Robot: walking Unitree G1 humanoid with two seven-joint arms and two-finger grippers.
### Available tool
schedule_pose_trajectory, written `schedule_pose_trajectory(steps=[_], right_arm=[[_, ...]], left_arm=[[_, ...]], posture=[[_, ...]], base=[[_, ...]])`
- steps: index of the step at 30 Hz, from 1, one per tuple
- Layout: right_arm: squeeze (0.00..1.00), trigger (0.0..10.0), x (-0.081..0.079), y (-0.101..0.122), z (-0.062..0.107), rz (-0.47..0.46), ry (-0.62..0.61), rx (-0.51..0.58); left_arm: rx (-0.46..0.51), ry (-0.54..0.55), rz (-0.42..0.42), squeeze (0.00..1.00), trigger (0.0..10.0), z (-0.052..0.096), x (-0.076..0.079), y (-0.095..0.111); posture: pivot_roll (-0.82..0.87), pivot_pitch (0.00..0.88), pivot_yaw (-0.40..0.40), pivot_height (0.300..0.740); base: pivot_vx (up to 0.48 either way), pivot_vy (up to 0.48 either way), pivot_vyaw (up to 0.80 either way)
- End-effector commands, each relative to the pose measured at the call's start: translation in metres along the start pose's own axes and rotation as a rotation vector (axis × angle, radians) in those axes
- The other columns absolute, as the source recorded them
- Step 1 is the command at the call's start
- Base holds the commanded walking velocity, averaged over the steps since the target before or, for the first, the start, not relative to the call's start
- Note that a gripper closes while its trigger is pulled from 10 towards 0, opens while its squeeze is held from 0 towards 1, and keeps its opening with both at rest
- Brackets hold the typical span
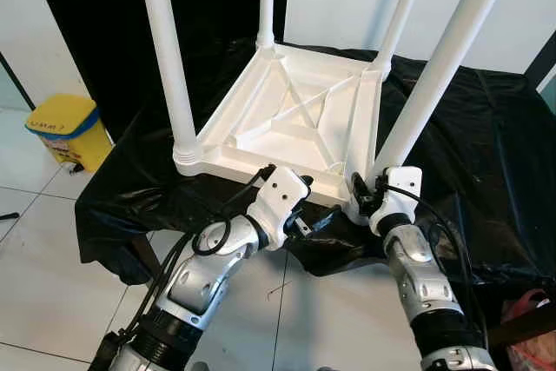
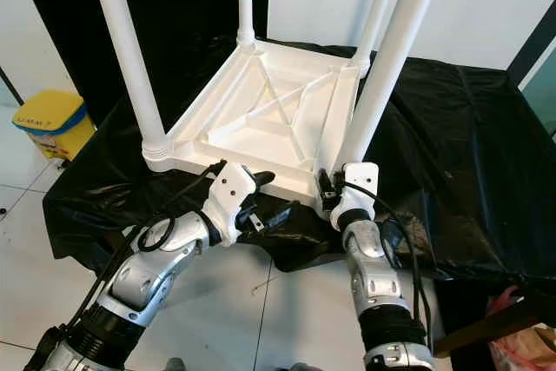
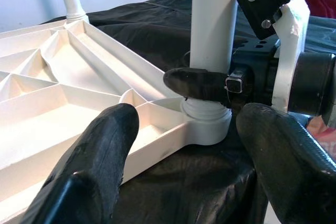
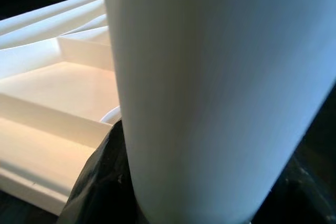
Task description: Building children table
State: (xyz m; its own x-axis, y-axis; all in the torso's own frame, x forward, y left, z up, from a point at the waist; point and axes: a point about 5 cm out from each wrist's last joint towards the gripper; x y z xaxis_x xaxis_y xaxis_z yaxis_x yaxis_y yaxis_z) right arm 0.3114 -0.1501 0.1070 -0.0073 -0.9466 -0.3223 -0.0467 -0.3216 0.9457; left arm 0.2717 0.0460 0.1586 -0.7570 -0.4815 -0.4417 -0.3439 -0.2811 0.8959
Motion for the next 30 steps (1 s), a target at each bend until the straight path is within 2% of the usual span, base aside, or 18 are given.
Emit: schedule_pose_trajectory(steps=[1, 5, 6, 7, 18, 19, 24, 30], right_arm=[[0.0, 10.0, 0.008, -0.008, 0.005, -0.006, -0.094, -0.027], [0.0, 10.0, 0.003, -0.012, 0.006, -0.03, -0.114, -0.03], [0.0, 10.0, -0.007, -0.013, 0.006, -0.035, -0.085, -0.03], [0.0, 10.0, -0.009, -0.012, 0.006, -0.039, -0.068, -0.024], [0.0, 10.0, -0.012, -0.006, 0.004, -0.02, -0.058, -0.002], [1.0, 10.0, -0.013, -0.004, 0.004, -0.023, -0.051, 0.01], [1.0, 10.0, -0.014, 0.001, 0.005, -0.031, -0.021, 0.034], [1.0, 10.0, -0.007, 0.01, 0.012, -0.02, 0.135, 0.032]], left_arm=[[0.012, -0.039, 0.002, 0.0, 10.0, -0.001, 0.002, -0.001], [0.015, -0.04, 0.004, 0.0, 10.0, -0.002, 0.002, -0.001], [0.016, -0.041, 0.006, 0.0, 10.0, -0.002, 0.002, 0.0], [0.017, -0.042, 0.007, 0.0, 10.0, -0.002, 0.002, 0.0], [0.016, -0.04, 0.007, 0.0, 10.0, -0.002, 0.001, 0.0], [0.016, -0.041, 0.007, 0.0, 10.0, -0.002, 0.001, 0.0], [0.016, -0.039, 0.007, 0.0, 10.0, -0.002, 0.001, 0.0], [0.017, -0.035, 0.006, 0.0, 10.0, -0.002, 0.001, 0.001]], posture=[[0.01, 0.006, -0.089, 0.74], [0.01, 0.008, -0.089, 0.74], [0.0, 0.01, -0.083, 0.74], [0.0, 0.012, -0.083, 0.74], [0.01, 0.019, -0.088, 0.74], [0.01, 0.021, -0.088, 0.74], [0.01, 0.025, -0.087, 0.74], [0.01, 0.031, -0.092, 0.74]], base=[[0.0, 0.0, 0.0], [0.0, 0.0, 0.0], [0.0, 0.0, 0.0], [0.0, 0.0, 0.0], [0.0, 0.0, 0.0], [0.0, 0.0, 0.0], [0.0, 0.0, 0.0], [0.0, 0.0, 0.0]])
Point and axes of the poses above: a point about 5 cm out from each wrist's last joint towards the gripper, its own z axis pointing back from the gripper into the wrist, its own y axis along the axis of the wrist's last joint, x = y × z, and after that the axes turned 15 degrees about -z, right-handed
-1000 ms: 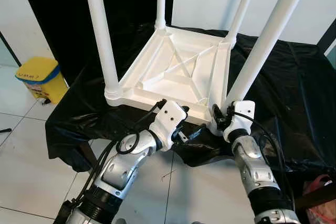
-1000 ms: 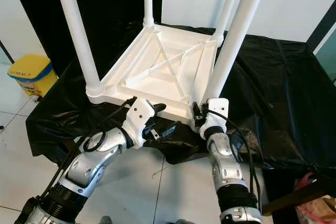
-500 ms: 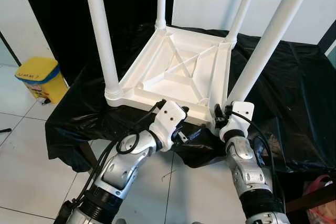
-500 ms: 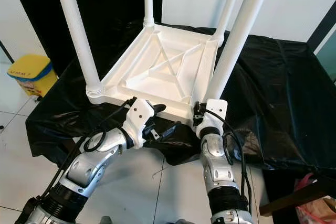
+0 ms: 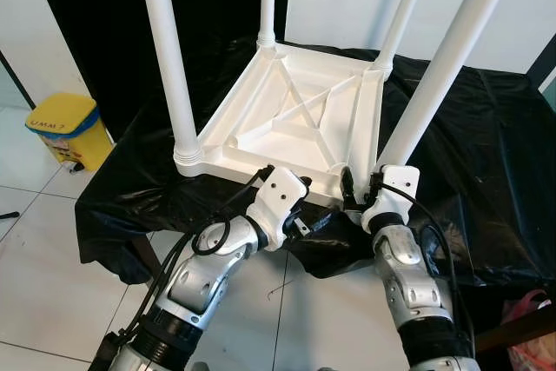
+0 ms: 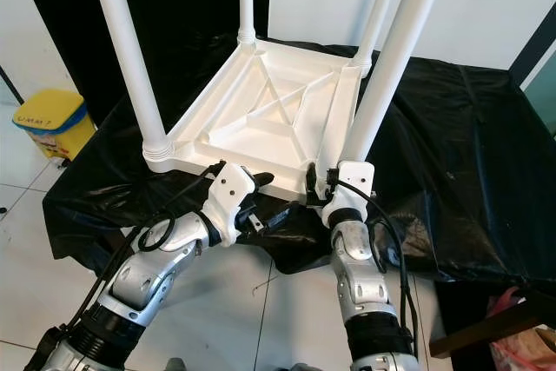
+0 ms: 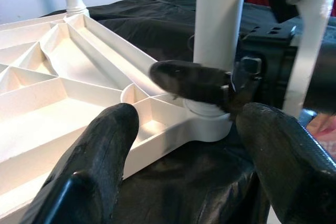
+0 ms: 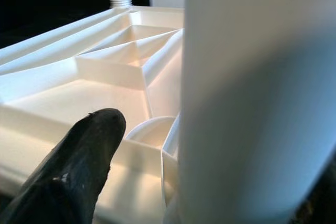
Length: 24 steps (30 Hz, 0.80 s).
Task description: Building children table
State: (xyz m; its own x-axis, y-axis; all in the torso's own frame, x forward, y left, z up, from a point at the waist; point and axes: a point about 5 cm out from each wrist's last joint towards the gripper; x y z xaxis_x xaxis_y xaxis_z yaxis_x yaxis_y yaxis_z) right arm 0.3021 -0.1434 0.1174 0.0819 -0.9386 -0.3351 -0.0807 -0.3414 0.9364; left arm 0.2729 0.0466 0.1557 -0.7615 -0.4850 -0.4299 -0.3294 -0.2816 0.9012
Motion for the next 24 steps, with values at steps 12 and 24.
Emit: schedule_pose_trajectory(steps=[12, 24], right_arm=[[0.0, 10.0, 0.028, 0.006, 0.006, 0.114, 0.267, -0.121], [0.0, 10.0, 0.03, 0.004, -0.019, 0.156, 0.441, -0.245]], left_arm=[[0.023, -0.024, -0.009, 0.0, 10.0, -0.001, 0.0, 0.004], [0.029, -0.021, -0.014, 0.0, 10.0, -0.003, -0.002, 0.007]], posture=[[0.01, 0.038, -0.093, 0.74], [0.02, 0.044, -0.083, 0.74]], base=[[0.0, 0.0, 0.0], [0.0, 0.0, 0.0]])
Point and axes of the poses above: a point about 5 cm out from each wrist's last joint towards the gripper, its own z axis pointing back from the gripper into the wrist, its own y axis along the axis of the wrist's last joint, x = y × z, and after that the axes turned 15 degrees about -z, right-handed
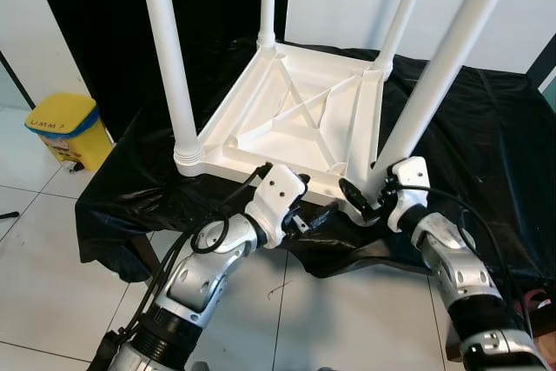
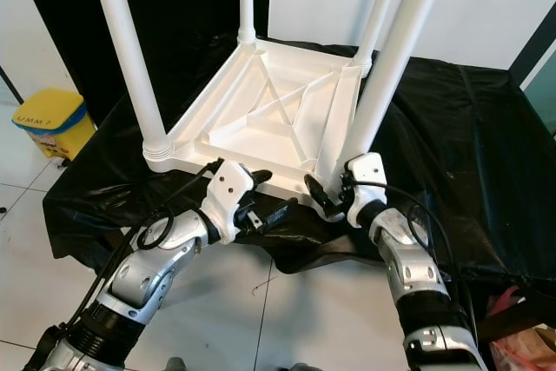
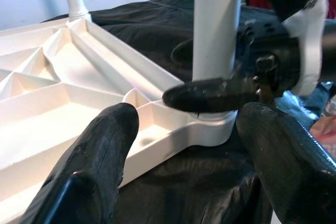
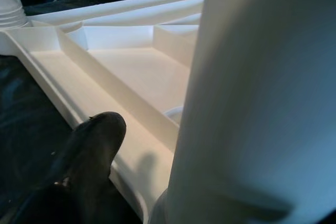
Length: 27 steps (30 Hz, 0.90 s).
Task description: Building children table
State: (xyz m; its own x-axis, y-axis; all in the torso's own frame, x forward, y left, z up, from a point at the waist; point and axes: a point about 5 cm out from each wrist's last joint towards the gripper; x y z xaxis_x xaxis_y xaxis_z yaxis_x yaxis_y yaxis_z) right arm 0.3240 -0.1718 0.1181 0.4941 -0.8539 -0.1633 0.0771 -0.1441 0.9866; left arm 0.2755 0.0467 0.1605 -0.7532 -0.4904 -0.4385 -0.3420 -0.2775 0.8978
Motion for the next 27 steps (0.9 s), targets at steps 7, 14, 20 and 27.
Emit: schedule_pose_trajectory(steps=[7, 14, 20, 27], right_arm=[[0.0, 0.0, 0.001, -0.008, -0.005, 0.001, 0.023, -0.046], [0.0, 1.1, 0.005, -0.013, -0.001, -0.008, 0.007, -0.049], [0.0, 10.0, 0.006, -0.019, 0.001, -0.002, -0.07, -0.053], [0.0, 10.0, 0.004, -0.028, 0.003, -0.046, -0.261, -0.021]], left_arm=[[0.02, -0.023, -0.007, 0.0, 10.0, -0.002, 0.001, 0.005], [0.016, -0.018, -0.002, 0.0, 10.0, -0.001, 0.002, 0.004], [0.017, -0.022, 0.0, 0.0, 10.0, -0.001, 0.003, 0.004], [0.02, -0.029, 0.003, 0.0, 10.0, -0.002, 0.004, 0.004]], posture=[[0.03, 0.048, -0.092, 0.74], [0.03, 0.054, -0.093, 0.74], [0.02, 0.056, -0.089, 0.74], [0.01, 0.056, -0.086, 0.74]], base=[[0.0, 0.0, 0.0], [0.0, 0.0, 0.0], [0.0, 0.0, 0.0], [0.0, 0.0, 0.0]])
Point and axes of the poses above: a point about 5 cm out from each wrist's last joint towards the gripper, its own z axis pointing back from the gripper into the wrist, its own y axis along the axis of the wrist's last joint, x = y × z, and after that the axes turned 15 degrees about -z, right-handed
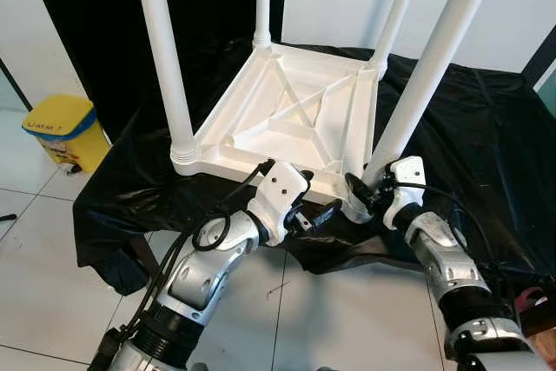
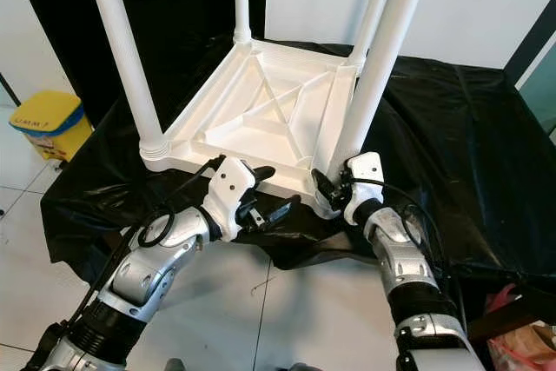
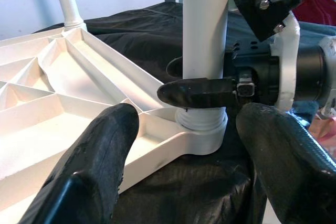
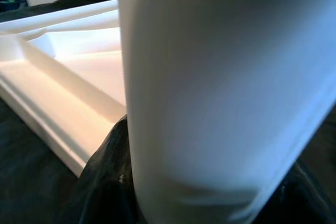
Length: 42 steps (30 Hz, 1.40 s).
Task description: Building children table
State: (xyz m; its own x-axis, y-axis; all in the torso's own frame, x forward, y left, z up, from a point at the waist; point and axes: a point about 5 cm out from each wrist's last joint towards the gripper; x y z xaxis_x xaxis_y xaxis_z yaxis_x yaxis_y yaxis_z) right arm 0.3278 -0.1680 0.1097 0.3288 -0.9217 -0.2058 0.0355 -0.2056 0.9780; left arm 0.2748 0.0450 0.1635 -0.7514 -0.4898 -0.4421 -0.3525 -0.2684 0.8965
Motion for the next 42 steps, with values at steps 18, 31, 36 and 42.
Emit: schedule_pose_trajectory(steps=[18, 31, 36, 42], right_arm=[[0.0, 10.0, -0.017, -0.027, 0.013, -0.129, -0.543, 0.069], [0.0, 10.0, -0.028, -0.02, 0.012, -0.131, -0.498, 0.107], [0.0, 10.0, -0.029, -0.018, 0.012, -0.128, -0.489, 0.121], [0.0, 10.0, -0.031, -0.018, 0.014, -0.123, -0.474, 0.134]], left_arm=[[0.013, -0.041, 0.016, 0.0, 10.0, -0.003, 0.008, 0.002], [0.007, -0.042, 0.016, 0.0, 10.0, -0.002, 0.008, 0.001], [0.007, -0.058, 0.016, 0.0, 10.0, -0.001, 0.008, 0.0], [0.006, -0.086, 0.009, 0.0, 10.0, -0.001, 0.007, 0.0]], posture=[[0.0, 0.064, -0.084, 0.74], [0.01, 0.064, -0.083, 0.74], [-0.01, 0.063, -0.044, 0.74], [-0.03, 0.062, -0.018, 0.74]], base=[[0.0, 0.0, 0.0], [0.0, 0.0, 0.0], [0.0, 0.0, 0.0], [0.0, 0.0, 0.0]])
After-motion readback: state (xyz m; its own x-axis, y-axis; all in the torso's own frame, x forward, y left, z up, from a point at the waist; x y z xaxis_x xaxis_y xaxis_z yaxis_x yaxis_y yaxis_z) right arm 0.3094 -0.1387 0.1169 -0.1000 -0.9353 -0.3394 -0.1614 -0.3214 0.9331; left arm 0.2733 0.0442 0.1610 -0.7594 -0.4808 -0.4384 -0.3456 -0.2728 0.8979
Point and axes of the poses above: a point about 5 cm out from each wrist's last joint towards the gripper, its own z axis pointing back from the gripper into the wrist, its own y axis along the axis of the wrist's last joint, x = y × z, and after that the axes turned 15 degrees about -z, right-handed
